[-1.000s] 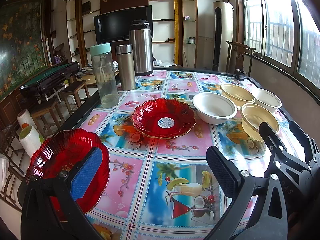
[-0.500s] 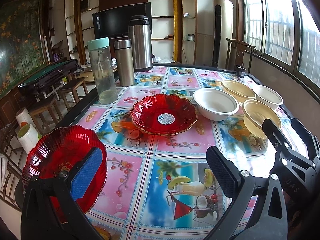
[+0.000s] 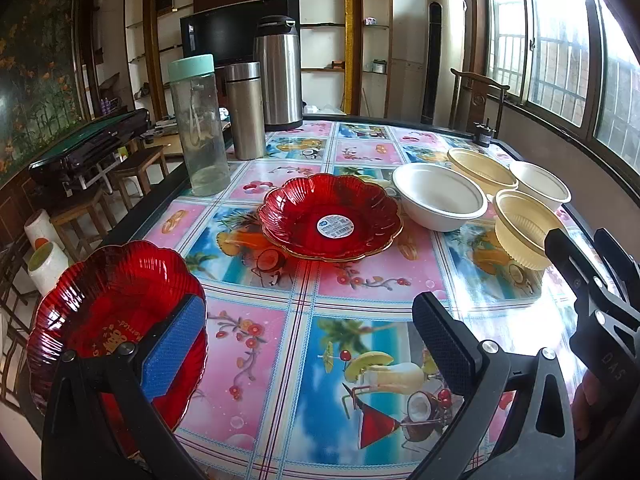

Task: Organize plates and bowls
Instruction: 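Move the right tool toward the red plate with the white sticker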

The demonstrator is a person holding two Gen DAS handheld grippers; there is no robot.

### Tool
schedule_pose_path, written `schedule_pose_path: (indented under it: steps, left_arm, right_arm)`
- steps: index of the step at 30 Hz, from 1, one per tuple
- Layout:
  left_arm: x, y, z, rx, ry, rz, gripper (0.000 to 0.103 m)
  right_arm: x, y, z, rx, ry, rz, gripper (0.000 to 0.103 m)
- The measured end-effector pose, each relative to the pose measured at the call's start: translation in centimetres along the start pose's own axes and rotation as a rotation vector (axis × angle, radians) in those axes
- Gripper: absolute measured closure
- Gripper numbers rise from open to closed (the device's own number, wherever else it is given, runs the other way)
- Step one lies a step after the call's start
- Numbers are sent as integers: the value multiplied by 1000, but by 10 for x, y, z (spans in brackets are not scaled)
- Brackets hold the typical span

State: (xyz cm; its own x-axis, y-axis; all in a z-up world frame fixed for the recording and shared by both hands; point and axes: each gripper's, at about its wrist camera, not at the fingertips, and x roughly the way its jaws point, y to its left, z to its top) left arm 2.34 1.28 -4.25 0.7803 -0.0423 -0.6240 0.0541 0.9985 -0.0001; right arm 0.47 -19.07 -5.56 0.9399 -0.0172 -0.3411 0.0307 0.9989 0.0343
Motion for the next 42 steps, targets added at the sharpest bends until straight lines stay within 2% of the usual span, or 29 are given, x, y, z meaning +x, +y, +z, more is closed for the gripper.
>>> schedule_pose_path:
  steps: [9, 15, 22, 27, 32, 38, 42]
  left_arm:
    - [5, 10, 1, -10, 8, -28, 0]
    - [4, 24, 5, -26, 9, -19, 0]
    - [-12, 55, 42, -59, 58, -77, 0]
    - [-15, 92, 85, -148, 129, -183, 0]
    - [8, 111, 117, -238, 182, -224, 0]
    - [55, 96, 130, -203, 291, -241, 0]
    - [91, 86, 131, -224, 385, -257, 0]
  right_arm:
    - [12, 2, -1, -7, 58, -14, 0]
    - [20, 11, 2, 12, 54, 4, 0]
    - [49, 30, 32, 192, 153, 190, 0]
    - [84, 34, 36, 385, 282, 301, 0]
    - [121, 31, 23, 548, 406, 371, 0]
    - [140, 23, 12, 606, 433, 424, 0]
    - [152, 15, 5, 666, 485, 456, 1]
